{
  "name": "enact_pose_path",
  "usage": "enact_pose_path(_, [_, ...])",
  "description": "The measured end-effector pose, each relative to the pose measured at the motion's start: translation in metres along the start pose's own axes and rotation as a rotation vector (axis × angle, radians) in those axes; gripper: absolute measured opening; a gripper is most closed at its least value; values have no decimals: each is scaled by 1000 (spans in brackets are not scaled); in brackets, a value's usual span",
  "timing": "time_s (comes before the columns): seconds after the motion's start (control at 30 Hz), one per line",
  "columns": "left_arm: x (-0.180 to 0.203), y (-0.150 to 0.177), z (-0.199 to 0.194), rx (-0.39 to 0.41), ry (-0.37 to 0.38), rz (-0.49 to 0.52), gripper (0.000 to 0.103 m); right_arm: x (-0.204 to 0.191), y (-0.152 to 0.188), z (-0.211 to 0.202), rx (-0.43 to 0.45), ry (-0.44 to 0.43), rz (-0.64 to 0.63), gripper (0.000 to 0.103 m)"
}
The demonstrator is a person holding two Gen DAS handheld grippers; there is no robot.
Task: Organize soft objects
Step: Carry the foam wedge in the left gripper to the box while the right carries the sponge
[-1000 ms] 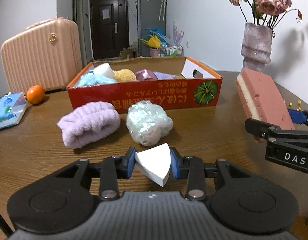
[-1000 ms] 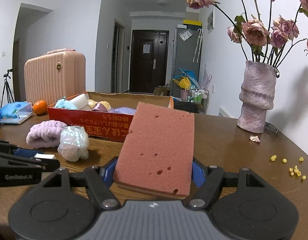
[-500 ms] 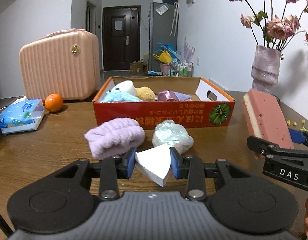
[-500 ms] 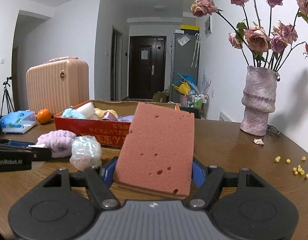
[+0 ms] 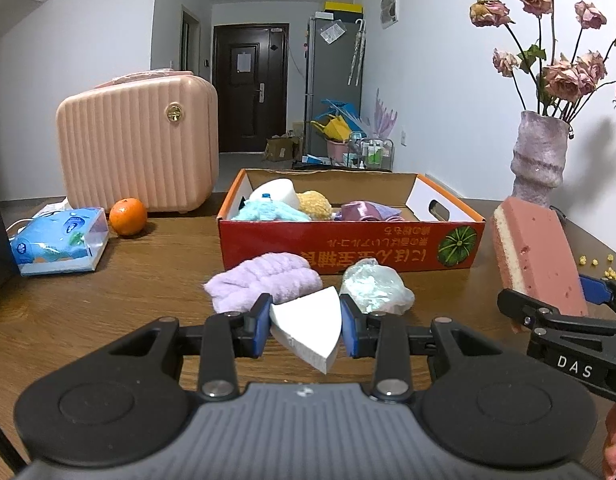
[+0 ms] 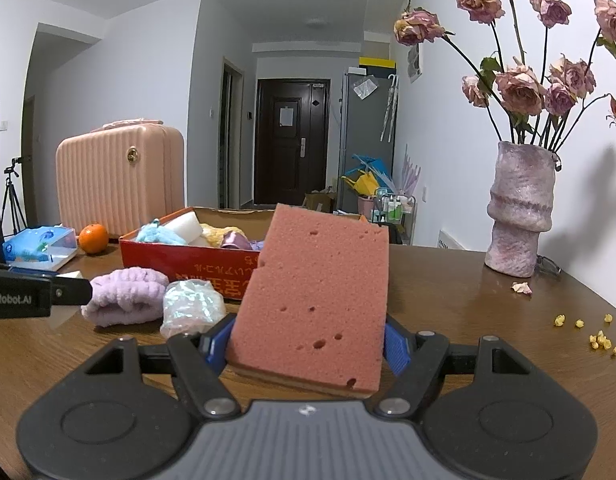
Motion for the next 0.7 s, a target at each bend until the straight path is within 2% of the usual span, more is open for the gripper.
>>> enact_pose_path(0.7, [-26,-25,23,30,-36,-41,36,-34,-12,25,58,-1,-39,72])
Point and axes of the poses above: each gripper's, at about its wrist camera, not at the fingertips, and z roughly the way its jaws point, x to its right, y to its underside, the point moved 1 cm from there along z, roughly the way its jaws point, and after that the axes turned 2 degrees about z, right-handed, at the moved point
